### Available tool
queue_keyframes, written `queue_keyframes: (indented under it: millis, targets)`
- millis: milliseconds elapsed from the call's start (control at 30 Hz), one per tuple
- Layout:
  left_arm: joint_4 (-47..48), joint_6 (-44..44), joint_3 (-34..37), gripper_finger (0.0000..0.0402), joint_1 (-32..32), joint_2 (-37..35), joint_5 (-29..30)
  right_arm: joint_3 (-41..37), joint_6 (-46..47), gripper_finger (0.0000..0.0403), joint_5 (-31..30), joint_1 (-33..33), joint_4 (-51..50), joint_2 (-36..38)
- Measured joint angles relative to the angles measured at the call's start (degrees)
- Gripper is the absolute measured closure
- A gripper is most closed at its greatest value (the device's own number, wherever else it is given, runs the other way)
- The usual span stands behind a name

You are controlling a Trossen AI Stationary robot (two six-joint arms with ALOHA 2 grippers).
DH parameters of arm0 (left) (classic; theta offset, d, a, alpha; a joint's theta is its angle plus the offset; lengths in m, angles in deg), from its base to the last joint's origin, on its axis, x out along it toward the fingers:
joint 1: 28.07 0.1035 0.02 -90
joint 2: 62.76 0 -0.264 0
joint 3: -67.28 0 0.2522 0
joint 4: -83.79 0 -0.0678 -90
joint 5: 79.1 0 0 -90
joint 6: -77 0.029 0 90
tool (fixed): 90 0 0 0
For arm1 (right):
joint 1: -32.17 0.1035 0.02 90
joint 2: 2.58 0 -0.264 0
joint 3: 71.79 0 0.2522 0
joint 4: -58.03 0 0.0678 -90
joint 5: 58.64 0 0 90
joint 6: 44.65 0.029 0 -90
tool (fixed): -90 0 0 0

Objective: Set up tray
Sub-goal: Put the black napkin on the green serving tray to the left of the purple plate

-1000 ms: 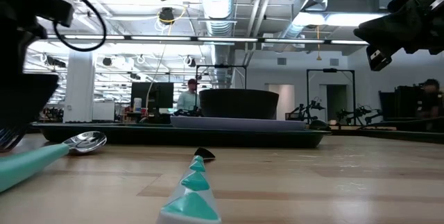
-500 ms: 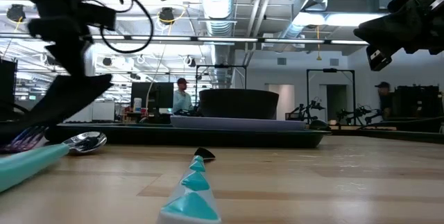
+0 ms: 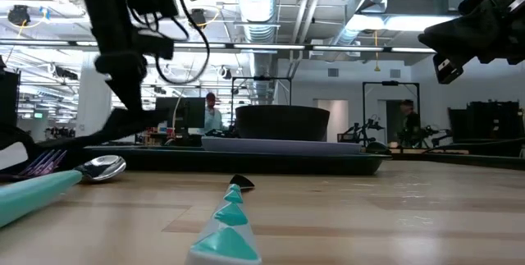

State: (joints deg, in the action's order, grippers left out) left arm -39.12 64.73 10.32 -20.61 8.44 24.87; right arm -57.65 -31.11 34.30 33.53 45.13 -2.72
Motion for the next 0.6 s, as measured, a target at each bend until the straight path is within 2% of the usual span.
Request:
queue_keyframes:
  millis: [333, 600]
  targets:
    - [-11.38, 3.05, -0.02, 0.0401, 7.46, 10.73, -3.95, -0.02, 0.0, 0.0349, 0.0, 0.0, 0.0, 0.0]
    - [-14.48, 4.11, -0.04, 0.0401, 13.29, 13.26, -5.19, 0.0, 0.0, 0.0349, 0.11, 0.02, 0.0, 0.0]
